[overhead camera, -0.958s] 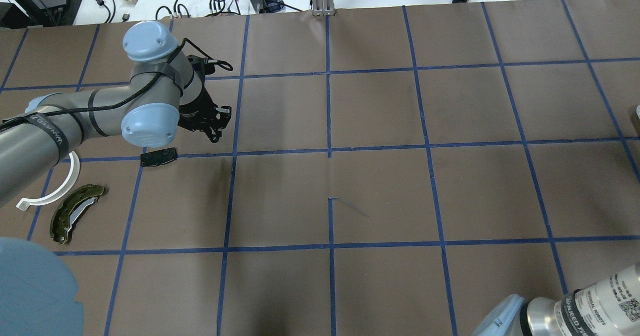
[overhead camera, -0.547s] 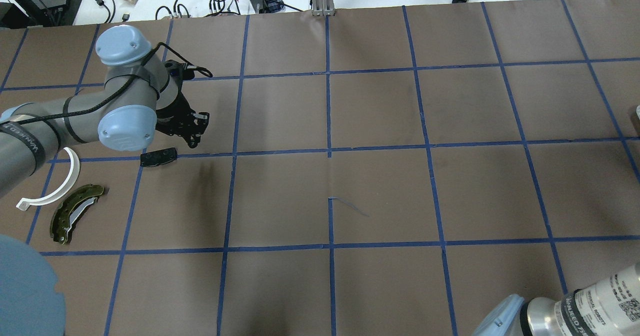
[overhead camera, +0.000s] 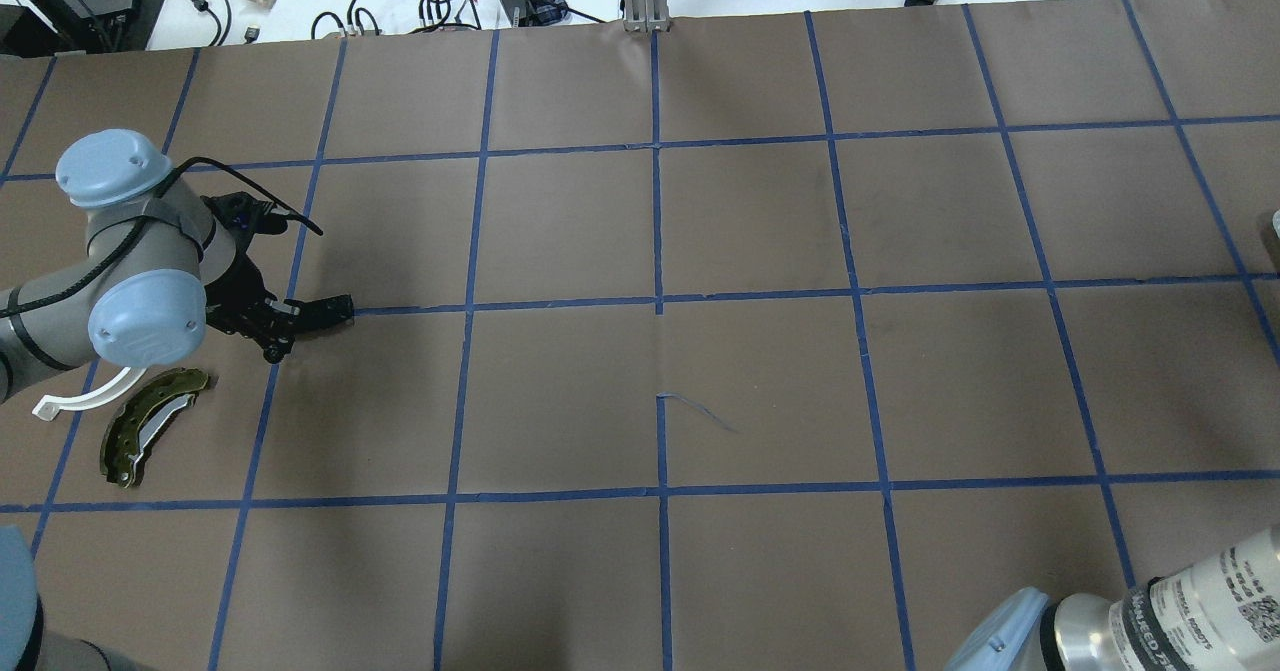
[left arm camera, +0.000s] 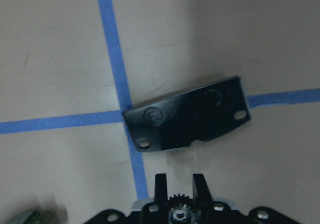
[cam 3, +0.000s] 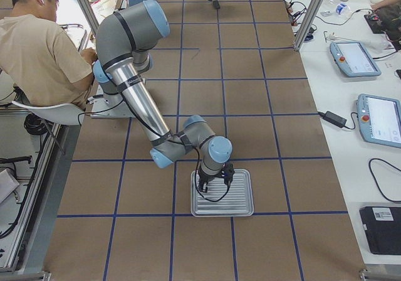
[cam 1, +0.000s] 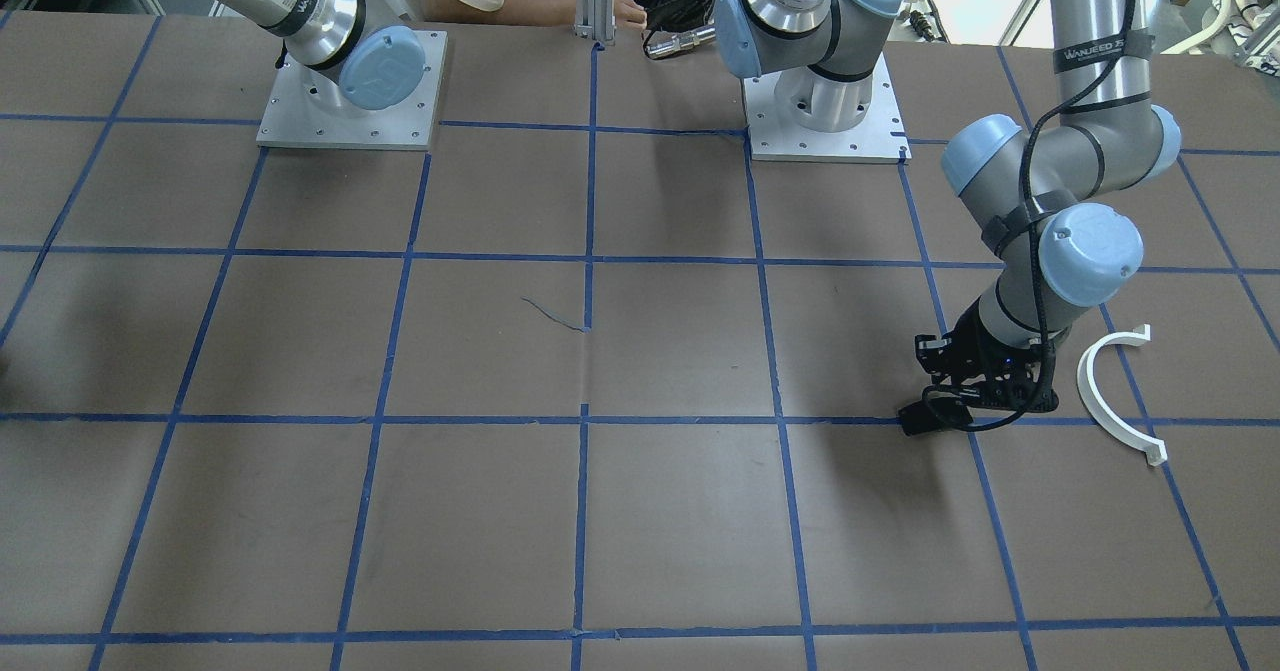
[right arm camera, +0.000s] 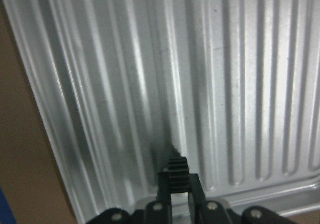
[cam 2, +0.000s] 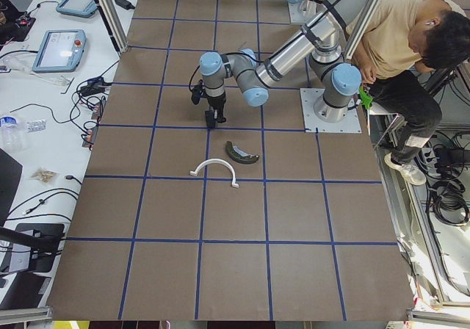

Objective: Place bearing gear from tray to pile

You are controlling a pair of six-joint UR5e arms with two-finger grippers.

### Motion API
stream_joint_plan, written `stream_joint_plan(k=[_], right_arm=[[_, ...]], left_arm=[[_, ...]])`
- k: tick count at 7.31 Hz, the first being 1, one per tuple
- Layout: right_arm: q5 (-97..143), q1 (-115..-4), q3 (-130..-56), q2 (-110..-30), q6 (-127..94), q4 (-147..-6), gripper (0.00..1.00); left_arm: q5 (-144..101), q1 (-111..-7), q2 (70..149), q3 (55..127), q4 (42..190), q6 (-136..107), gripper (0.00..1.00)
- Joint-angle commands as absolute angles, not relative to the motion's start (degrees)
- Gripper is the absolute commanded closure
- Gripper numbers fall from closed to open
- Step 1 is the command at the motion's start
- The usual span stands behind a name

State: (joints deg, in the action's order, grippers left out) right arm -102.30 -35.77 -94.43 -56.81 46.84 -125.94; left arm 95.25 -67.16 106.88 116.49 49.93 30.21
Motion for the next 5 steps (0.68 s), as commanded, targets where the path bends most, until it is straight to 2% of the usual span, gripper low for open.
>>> stream_joint_plan(k=[1,2,5], right_arm=[[-102.3,-35.8,-93.6,-57.5,46.9,-123.4,1.0],[-102.2,-35.9,-93.1,-58.4,46.9,-122.4,1.0],[-95.5,-40.6,-93.8,-68.2,42.1,-111.5,1.0]], left_arm=[[94.9,-66.0,107.0,117.3,49.4,31.2,0.14],[95.0,-66.0,107.1,117.3,49.6,31.0,0.0],[95.1,-68.4,105.7,115.5,51.1,27.0,0.0]])
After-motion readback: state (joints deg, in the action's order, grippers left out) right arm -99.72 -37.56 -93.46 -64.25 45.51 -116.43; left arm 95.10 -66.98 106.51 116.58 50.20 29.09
